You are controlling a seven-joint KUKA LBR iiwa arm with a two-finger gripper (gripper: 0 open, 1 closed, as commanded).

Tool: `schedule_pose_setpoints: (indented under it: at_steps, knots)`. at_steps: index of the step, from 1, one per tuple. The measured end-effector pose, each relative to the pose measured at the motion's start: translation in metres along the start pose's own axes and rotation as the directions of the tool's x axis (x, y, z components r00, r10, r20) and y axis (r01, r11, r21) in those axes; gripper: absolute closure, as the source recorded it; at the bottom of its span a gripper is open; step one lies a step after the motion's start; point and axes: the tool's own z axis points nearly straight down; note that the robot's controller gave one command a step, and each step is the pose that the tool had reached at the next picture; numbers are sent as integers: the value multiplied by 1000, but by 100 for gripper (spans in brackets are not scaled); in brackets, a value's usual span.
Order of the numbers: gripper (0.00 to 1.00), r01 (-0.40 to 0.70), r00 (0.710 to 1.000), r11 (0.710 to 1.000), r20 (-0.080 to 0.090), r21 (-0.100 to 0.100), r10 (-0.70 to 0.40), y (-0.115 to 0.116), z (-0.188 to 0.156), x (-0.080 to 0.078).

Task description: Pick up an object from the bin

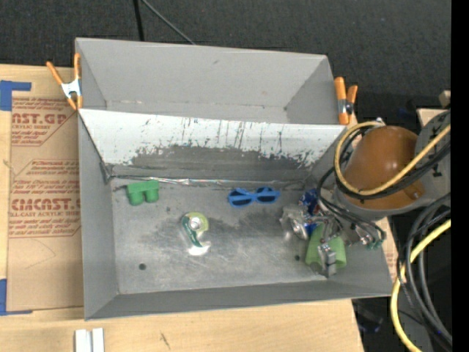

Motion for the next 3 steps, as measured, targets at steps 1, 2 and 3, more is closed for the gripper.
schedule_pose_setpoints:
  at_steps: [1,2,3]
  knots:
    - [0,-203,979,979,-1,19,203,-2,-33,10]
    - [0,5,1000,1000,-6,-5,-5,-8,-28,21]
    - [0,54,999,999,-6,-10,-54,-15,-10,-6]
